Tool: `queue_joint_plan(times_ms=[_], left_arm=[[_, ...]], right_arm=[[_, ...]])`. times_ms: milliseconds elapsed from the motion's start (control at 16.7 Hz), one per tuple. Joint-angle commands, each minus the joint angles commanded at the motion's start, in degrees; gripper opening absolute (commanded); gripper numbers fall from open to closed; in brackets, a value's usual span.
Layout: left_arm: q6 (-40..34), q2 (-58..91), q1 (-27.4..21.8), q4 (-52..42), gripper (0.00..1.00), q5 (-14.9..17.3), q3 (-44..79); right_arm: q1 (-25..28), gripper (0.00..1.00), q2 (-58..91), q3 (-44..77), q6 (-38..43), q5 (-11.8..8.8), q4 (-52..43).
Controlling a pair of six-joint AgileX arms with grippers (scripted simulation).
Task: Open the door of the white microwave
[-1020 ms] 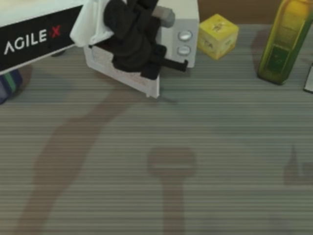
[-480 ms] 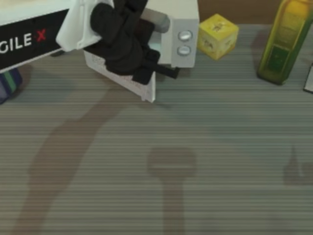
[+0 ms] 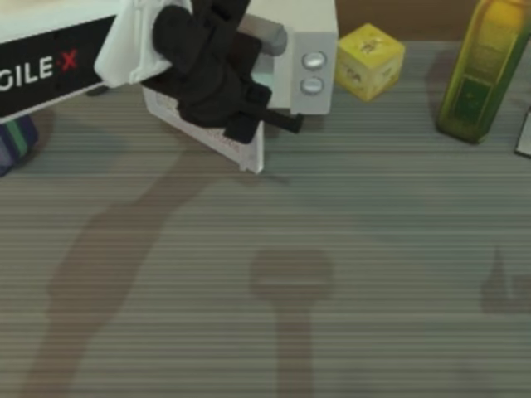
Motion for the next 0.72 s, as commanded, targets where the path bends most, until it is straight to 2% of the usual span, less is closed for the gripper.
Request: queue_joint_plan(times_ms=[720], left_arm=[[0.0, 0.0, 0.0, 0.0, 0.00, 0.0, 0.0]], right_arm=[[0.0, 1.00, 0.0, 0.0, 0.0, 0.0, 0.0]])
